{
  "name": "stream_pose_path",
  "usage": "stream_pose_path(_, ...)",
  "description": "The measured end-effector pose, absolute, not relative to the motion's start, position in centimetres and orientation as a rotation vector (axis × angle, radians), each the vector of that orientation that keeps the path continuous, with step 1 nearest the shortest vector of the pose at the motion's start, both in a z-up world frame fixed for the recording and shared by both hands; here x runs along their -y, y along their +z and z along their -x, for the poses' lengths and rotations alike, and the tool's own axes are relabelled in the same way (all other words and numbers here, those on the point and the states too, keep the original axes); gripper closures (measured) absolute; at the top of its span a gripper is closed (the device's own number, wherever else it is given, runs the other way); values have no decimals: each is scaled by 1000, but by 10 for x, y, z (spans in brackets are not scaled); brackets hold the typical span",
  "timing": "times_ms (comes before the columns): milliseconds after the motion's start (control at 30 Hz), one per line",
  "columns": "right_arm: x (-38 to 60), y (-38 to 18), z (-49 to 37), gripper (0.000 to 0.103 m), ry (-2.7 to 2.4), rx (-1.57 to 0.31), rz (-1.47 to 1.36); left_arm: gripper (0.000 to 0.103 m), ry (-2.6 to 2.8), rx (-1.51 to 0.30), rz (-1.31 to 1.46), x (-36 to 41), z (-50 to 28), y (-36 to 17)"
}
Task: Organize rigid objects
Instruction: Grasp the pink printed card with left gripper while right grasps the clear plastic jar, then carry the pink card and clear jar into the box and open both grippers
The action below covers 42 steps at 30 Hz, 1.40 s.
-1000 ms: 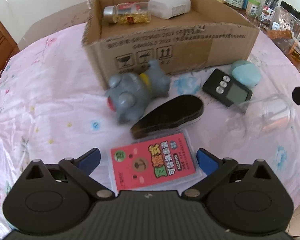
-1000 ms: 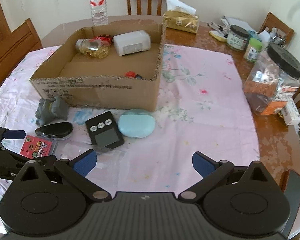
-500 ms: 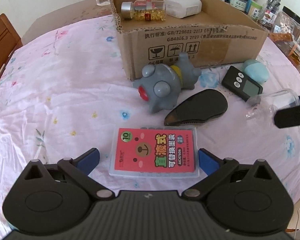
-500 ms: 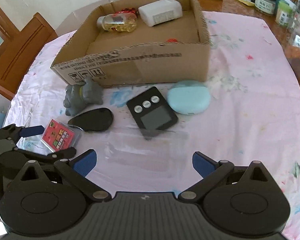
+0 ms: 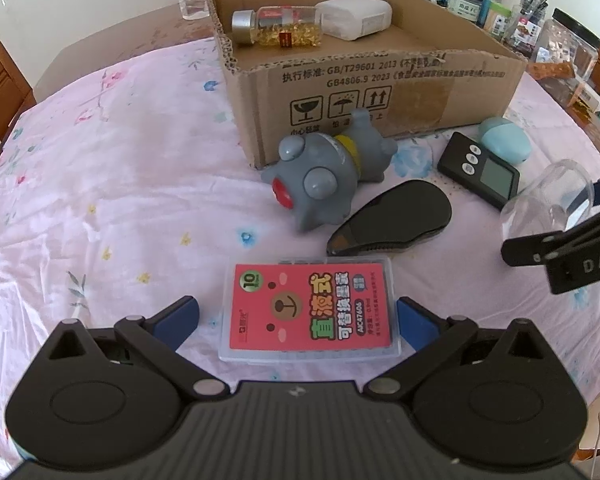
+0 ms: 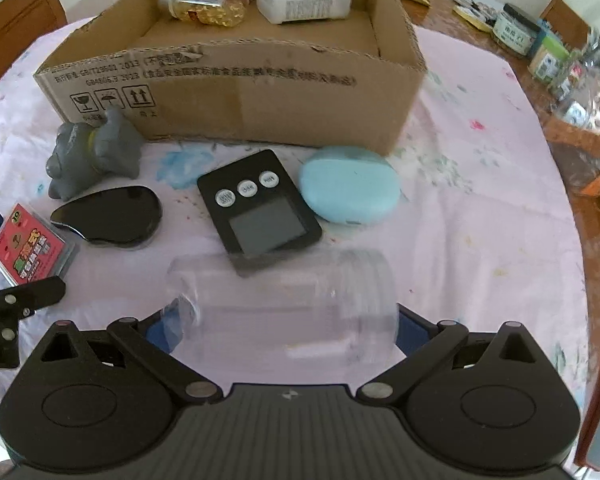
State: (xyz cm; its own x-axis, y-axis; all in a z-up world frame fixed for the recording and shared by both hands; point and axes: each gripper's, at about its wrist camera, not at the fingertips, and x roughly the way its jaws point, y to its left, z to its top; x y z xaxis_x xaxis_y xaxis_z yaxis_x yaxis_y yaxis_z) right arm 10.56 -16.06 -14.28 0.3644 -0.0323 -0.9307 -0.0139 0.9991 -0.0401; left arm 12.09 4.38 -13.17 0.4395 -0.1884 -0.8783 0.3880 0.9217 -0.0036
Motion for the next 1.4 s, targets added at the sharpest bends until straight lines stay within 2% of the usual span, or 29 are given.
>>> stream_pose_path(400,165,-143,-99,0,20,-1147,55,2,-343,-1067,-198,-41,-125,-132)
stream_pose_path(600,164,-143,-95,0,23,-1132,57,12,-328,-1071,-185,-37,-122,-129)
stream_pose_path(1100,165,-143,-98,0,31,-1150,63,9,-366,-1052,-211,-39,-124,-131)
stream_pose_path(1400,158,-134,-104,0,53,-1156,110,11,-420,-1056,-240,-41,-123,-131)
